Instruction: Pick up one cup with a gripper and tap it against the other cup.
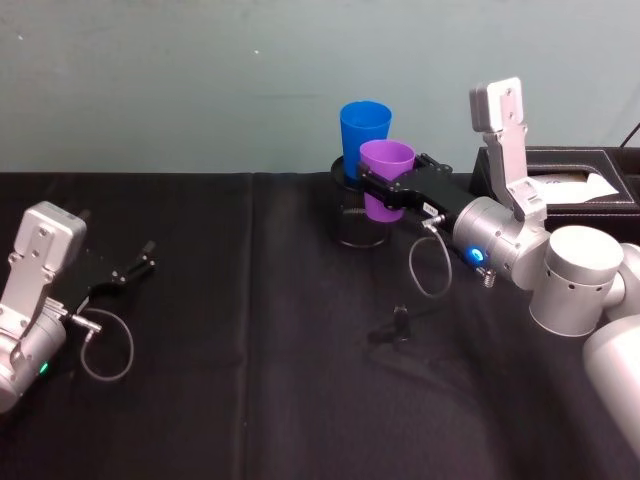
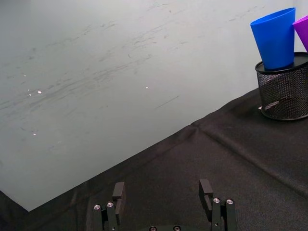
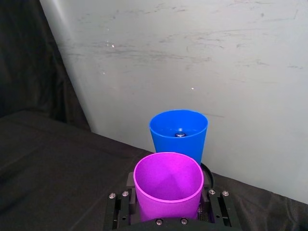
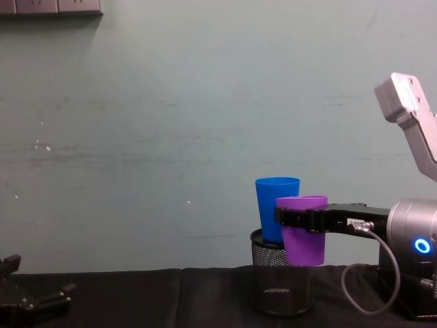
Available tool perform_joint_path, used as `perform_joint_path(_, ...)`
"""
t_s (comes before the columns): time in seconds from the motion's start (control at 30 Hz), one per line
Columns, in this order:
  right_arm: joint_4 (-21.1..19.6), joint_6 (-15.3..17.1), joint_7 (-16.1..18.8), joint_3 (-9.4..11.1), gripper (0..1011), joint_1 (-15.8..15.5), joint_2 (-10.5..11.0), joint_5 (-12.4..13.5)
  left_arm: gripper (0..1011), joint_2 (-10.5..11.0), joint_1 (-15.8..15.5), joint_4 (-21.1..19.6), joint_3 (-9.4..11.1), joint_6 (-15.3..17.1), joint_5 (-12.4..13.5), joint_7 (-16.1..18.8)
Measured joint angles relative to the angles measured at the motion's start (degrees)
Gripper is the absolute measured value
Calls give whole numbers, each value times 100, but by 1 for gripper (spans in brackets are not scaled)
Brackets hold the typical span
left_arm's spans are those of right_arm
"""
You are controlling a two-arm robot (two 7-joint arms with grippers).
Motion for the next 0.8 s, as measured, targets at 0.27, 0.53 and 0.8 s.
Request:
perform_joint_path(0.27,0,0,0,0,734,0,0,0,1000,0,0,0,0,0,0,0)
perform_joint_path(0.53,1,0,0,0,734,0,0,0,1000,0,0,0,0,0,0,0)
perform_joint_path(0.8,0,0,0,0,734,0,0,0,1000,0,0,0,0,0,0,0)
